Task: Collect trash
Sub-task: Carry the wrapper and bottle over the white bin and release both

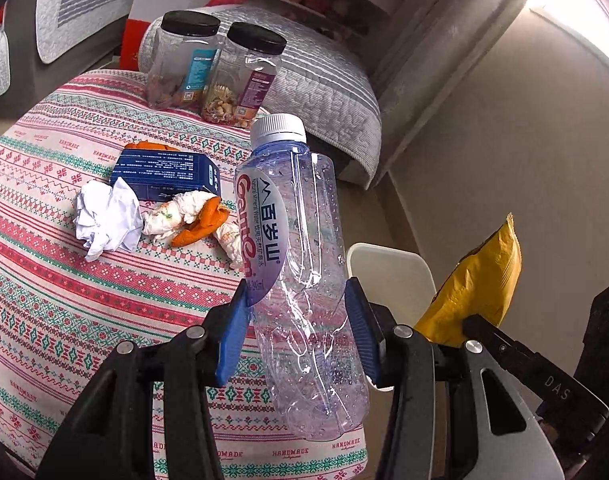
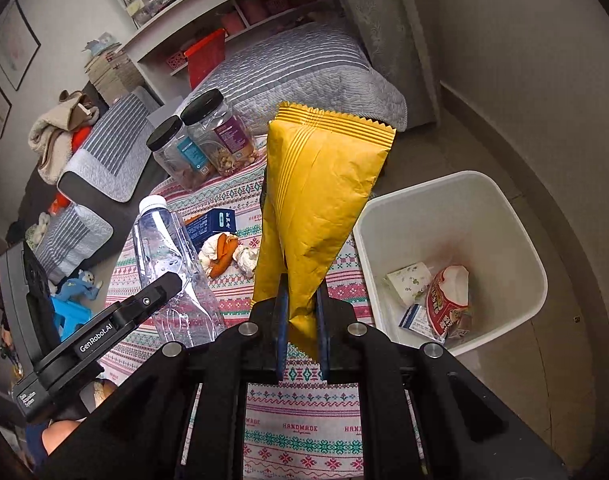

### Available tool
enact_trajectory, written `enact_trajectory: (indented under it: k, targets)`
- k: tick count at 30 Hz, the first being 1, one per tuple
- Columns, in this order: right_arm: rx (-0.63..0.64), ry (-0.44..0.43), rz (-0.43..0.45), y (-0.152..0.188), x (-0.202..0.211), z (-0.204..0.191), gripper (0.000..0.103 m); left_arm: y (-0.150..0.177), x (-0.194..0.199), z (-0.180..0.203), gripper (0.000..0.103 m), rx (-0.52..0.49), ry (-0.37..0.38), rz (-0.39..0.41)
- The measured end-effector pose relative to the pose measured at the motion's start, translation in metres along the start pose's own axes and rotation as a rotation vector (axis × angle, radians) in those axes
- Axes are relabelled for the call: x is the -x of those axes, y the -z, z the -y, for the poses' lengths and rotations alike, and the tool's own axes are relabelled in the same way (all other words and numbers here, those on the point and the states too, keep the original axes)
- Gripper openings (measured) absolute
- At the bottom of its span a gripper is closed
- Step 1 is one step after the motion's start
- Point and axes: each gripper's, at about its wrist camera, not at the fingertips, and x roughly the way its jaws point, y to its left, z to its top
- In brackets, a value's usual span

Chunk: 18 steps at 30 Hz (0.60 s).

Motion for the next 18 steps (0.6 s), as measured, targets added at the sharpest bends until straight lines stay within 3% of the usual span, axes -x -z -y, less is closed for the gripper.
enact_trajectory:
  k: [5, 14, 18]
  targets:
    - [-0.055, 0.026, 0.011, -0.003, 0.006, 0.032, 0.011, 0.009, -0.028, 0.028, 0.047, -0.048, 0.055, -0.042]
    - [-0.226, 0.052, 0.028, -0.008, 0.004, 0.093, 0.011, 0.042, -0.101, 0.076, 0.047, -0.077, 0.083, -0.147]
    - [-0.279, 0.084, -0.026, -0.007, -0.016, 0.113, 0.012, 0.047, -0.124, 0.097, 0.047, -0.089, 0.093, -0.158]
